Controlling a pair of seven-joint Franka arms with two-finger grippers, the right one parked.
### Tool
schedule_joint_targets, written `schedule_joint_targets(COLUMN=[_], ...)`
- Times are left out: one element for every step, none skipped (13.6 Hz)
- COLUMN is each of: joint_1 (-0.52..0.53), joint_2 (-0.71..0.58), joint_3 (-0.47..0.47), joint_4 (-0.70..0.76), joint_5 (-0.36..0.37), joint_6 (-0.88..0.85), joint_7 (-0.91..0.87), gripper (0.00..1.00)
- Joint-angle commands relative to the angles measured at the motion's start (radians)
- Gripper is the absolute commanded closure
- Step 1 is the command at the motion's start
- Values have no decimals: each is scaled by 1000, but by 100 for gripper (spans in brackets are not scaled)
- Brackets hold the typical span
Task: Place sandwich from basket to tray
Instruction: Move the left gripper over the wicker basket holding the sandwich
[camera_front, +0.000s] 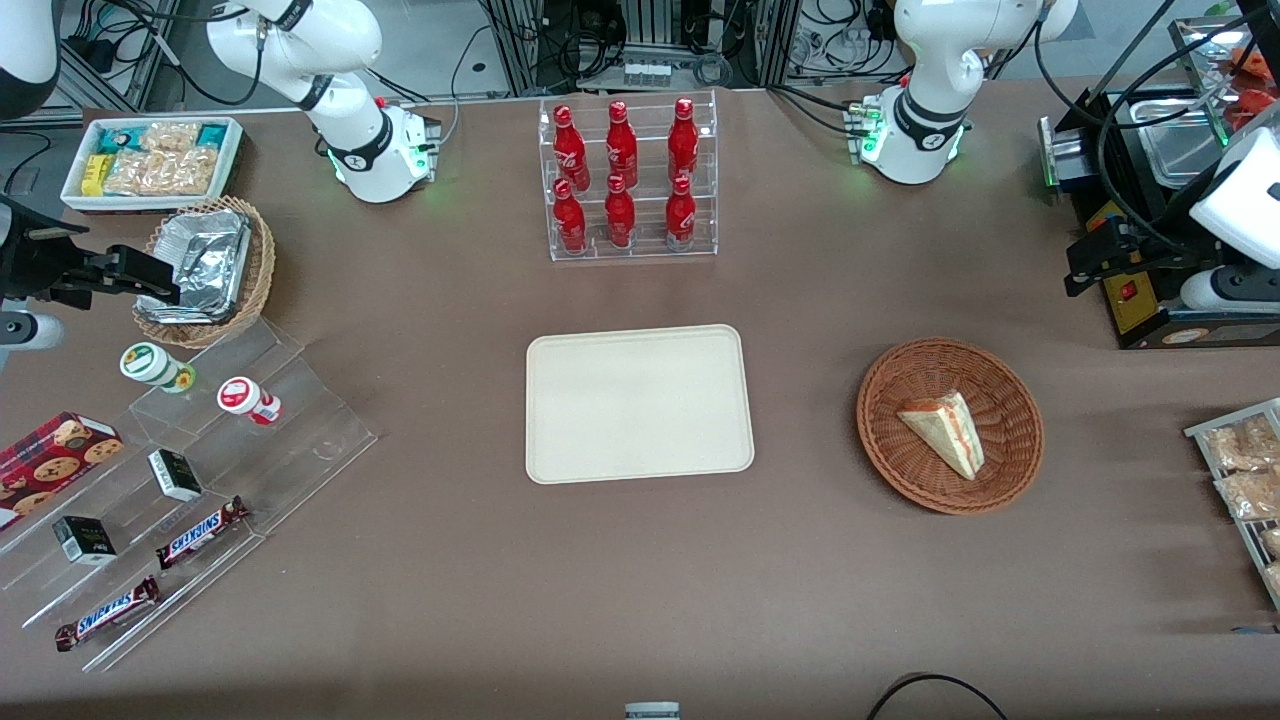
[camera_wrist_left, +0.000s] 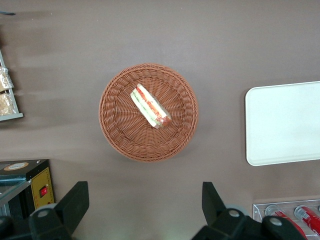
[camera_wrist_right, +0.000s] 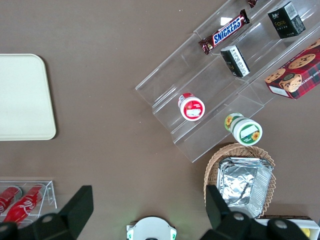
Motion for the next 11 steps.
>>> schedule_joint_targets(joint_1=[-10,-10,-10,-10,-10,-10,-12,-13,-15,-15,-15], joint_2=[6,11,15,32,44,49,49,47,47,46,44], joint_3=[2,1,0,0,2,2,2,2,1,0,0], joint_4=[3,3,1,0,-8,-32,-63,-101,-127,-150,-166], joint_5=[14,20,23,29,44,49,55,58,60,58,57], joint_6=[-20,-19,-11,-8,-8,-1,36,74,102,128,154], joint_7=[-19,-19,-19,-22,-37,-63,-76,-114,-148,-166,-198], gripper=[0,0,0,0,0,0,0,0,0,0,0])
